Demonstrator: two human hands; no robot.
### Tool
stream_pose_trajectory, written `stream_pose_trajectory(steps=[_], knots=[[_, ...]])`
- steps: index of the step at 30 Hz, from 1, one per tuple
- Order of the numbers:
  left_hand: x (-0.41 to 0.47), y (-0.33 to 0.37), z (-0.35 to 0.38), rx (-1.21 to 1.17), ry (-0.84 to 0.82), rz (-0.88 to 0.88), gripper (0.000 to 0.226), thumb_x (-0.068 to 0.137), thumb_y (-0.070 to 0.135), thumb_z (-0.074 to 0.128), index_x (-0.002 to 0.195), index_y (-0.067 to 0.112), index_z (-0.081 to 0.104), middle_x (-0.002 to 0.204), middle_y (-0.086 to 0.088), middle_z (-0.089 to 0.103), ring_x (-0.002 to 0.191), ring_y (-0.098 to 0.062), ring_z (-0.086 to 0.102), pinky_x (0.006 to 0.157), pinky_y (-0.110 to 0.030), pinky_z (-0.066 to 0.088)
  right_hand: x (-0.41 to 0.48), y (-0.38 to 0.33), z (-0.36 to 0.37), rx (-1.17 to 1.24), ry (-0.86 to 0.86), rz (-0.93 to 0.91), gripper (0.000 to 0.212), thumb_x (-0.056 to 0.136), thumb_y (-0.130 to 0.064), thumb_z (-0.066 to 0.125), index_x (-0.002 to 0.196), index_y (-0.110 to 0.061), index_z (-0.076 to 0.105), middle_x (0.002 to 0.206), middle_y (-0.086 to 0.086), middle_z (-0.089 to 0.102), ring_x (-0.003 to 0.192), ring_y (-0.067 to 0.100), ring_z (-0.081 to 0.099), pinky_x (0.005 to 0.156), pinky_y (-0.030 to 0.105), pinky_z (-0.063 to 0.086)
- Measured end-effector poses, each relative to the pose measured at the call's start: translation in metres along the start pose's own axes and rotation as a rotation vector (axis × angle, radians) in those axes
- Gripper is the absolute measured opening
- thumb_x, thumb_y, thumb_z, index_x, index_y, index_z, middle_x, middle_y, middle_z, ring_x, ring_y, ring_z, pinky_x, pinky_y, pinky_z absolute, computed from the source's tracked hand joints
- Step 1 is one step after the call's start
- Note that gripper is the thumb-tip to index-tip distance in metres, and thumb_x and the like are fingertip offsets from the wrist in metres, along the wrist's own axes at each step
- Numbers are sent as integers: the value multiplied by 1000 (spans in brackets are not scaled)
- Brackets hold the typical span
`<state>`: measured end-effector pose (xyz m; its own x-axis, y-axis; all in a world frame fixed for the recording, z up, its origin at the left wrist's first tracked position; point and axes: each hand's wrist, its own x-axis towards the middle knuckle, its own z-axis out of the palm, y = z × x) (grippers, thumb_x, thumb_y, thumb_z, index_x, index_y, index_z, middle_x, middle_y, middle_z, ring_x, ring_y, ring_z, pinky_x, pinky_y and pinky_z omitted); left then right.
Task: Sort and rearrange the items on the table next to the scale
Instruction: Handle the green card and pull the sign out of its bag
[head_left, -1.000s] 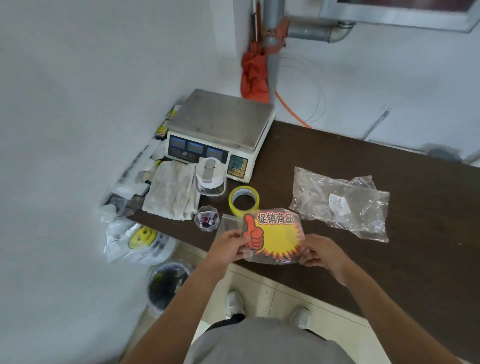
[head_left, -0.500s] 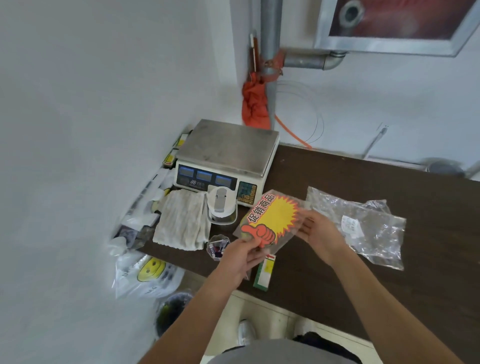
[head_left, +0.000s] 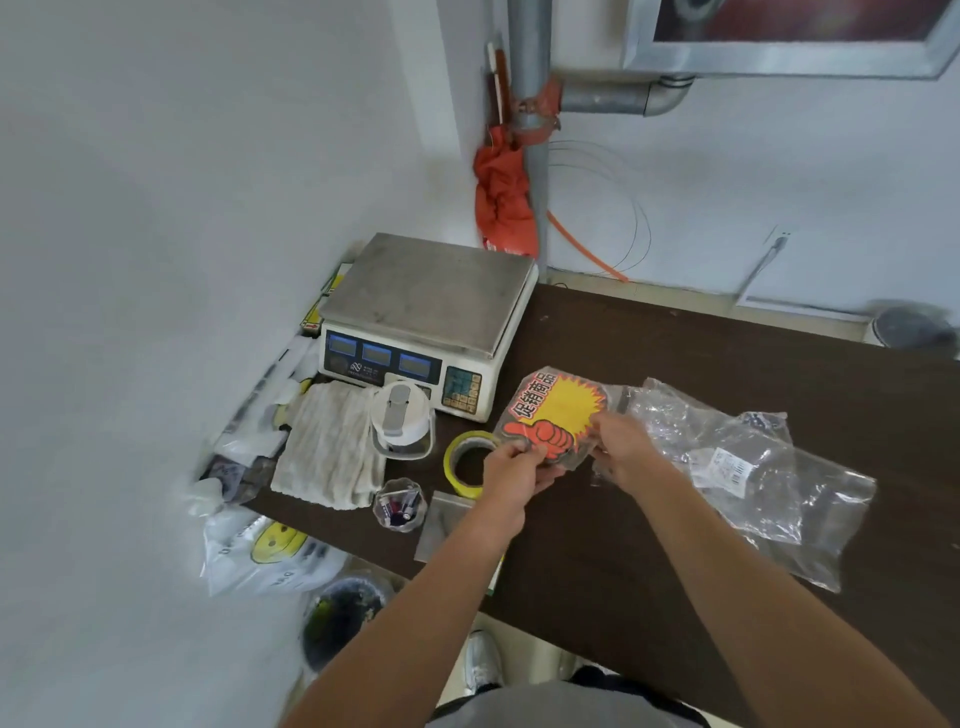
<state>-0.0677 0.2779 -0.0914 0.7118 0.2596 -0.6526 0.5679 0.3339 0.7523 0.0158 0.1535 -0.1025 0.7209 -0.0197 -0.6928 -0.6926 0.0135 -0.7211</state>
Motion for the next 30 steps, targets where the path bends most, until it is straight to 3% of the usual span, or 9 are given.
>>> stream_pose_trajectory(steps=[5, 8, 10, 12, 15, 18, 20, 25, 30], knots=[[16, 8, 21, 4, -6, -56, 18, 103, 16, 55, 118, 13, 64, 99, -5, 77, 76, -13, 76, 76, -29, 60, 8, -18, -9, -64, -19, -18, 21, 94, 5, 43, 83, -7, 57, 73, 10, 62, 69, 16, 61, 65, 29, 54], [20, 16, 28, 26, -6, -63, 14, 105, 18, 49, 108, 17, 63, 99, -4, 76, 80, -14, 75, 89, -35, 60, 17, -24, -3, -112, -23, -93, 21, 96, 0, 42, 90, -10, 60, 82, 9, 66, 74, 18, 64, 61, 30, 55], [19, 21, 27, 36, -17, -88, 15, 105, 20, 48, 106, 20, 63, 109, -7, 76, 88, -18, 76, 93, -37, 58, 27, -24, 2, -149, -11, -114, 13, 93, -8, 47, 94, -14, 59, 93, 10, 70, 84, 22, 68, 69, 40, 60], [15, 20, 23, 37, -25, -124, 16, 104, 21, 47, 112, 21, 61, 114, -8, 75, 94, -20, 76, 90, -35, 58, 37, -24, 8, -253, 14, -151, 16, 90, -18, 51, 97, -9, 62, 98, 10, 70, 91, 24, 66, 81, 44, 58], [10, 10, 16, 29, -8, -178, 18, 103, 17, 46, 117, 17, 58, 115, -9, 75, 93, -22, 76, 88, -35, 57, 35, -28, 16, -376, 39, -170, 26, 98, -28, 50, 107, -9, 65, 99, 9, 64, 97, 26, 61, 79, 33, 46], [9, 2, 10, 20, 12, -187, 17, 100, 16, 50, 115, 14, 59, 114, -9, 75, 98, -25, 75, 90, -37, 56, 71, -8, 20, -397, -32, -128, 40, 81, -25, 55, 117, -11, 65, 107, 10, 69, 106, 31, 65, 91, 42, 54], [9, -1, 7, 14, 17, -186, 14, 100, 16, 51, 111, 17, 59, 114, -9, 75, 100, -25, 75, 91, -37, 56, 80, -1, 19, -419, -58, -116, 44, 72, -23, 53, 112, -12, 68, 101, 13, 71, 103, 33, 66, 92, 50, 55], [8, -6, 1, 46, 0, -185, 14, 100, 15, 52, 112, 20, 56, 108, -7, 77, 95, -22, 76, 85, -34, 58, 15, -32, 18, -488, -41, -209, 17, 91, -16, 52, 100, -8, 64, 103, 14, 67, 98, 31, 60, 87, 39, 47], [8, -1, -3, 73, -33, -176, 13, 101, 18, 51, 111, 18, 61, 109, -6, 76, 97, -22, 75, 93, -37, 57, -3, -47, 11, -479, -1, -311, 30, 96, -22, 51, 112, 1, 64, 110, 21, 68, 102, 33, 63, 89, 42, 48]])
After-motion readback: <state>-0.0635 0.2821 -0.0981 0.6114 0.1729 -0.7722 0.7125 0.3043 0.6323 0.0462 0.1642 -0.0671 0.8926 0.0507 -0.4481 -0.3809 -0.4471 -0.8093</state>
